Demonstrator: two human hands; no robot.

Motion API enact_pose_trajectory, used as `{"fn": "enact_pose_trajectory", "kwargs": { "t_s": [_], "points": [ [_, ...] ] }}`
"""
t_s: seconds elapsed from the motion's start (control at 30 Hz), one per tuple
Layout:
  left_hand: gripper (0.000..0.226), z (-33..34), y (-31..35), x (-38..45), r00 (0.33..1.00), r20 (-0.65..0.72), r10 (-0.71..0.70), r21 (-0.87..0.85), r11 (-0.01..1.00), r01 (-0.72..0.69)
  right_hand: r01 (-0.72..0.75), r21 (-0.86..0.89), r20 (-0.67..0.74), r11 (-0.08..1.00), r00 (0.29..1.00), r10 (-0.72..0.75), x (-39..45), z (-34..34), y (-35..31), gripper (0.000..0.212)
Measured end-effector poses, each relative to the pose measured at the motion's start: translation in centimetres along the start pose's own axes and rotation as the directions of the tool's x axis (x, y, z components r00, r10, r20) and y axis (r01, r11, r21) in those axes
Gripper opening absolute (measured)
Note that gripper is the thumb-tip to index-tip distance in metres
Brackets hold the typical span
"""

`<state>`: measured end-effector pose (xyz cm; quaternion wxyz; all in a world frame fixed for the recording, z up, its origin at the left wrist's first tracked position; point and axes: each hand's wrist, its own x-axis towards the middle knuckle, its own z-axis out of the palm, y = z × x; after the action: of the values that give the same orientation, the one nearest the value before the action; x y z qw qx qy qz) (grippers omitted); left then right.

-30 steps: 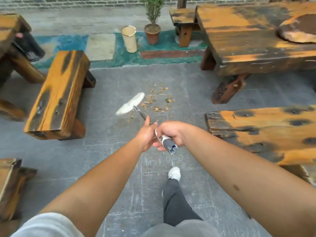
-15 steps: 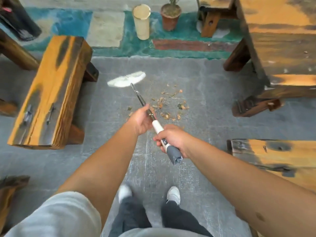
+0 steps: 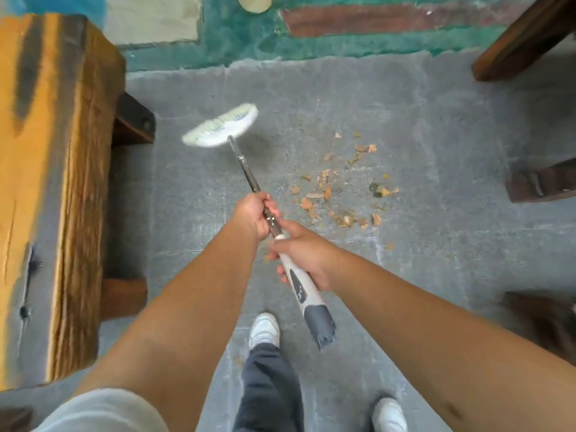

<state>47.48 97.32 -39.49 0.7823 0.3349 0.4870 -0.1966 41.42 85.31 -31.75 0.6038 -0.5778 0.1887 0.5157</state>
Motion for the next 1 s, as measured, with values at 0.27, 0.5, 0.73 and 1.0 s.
{"fn": "enact_pose_trajectory", "kwargs": {
  "t_s": [0.27, 0.5, 0.73, 1.0],
  "points": [
    [0.025, -5.4, 3.4, 11.3, 0.994, -0.112, 0.011, 0.012, 1.000, -0.010, -0.080, 0.381, 0.087, 0.921, 0.995, 0.051, 13.0, 1.0, 0.4, 0.048],
    [0.029, -6.8, -1.2, 14.5, 0.989, -0.090, -0.116, 0.084, 0.989, 0.124, -0.104, 0.267, -0.021, 0.958, 0.993, 0.114, 14.3, -0.6, 4.6, 0.047],
    [0.015, -3.4, -8.9, 10.4, 0.986, -0.127, -0.110, 0.243, 0.960, 0.139, -0.149, 0.349, -0.088, 0.925, 0.978, 0.191, 7.5, -4.6, 8.9, 0.044],
    [0.022, 3.0, -20.2, 4.4, 0.949, -0.066, -0.307, 0.310, 0.898, 0.312, -0.116, 0.375, -0.221, 0.920, 0.952, 0.210, -3.6, -10.8, 14.2, 0.042]
  ]
}}
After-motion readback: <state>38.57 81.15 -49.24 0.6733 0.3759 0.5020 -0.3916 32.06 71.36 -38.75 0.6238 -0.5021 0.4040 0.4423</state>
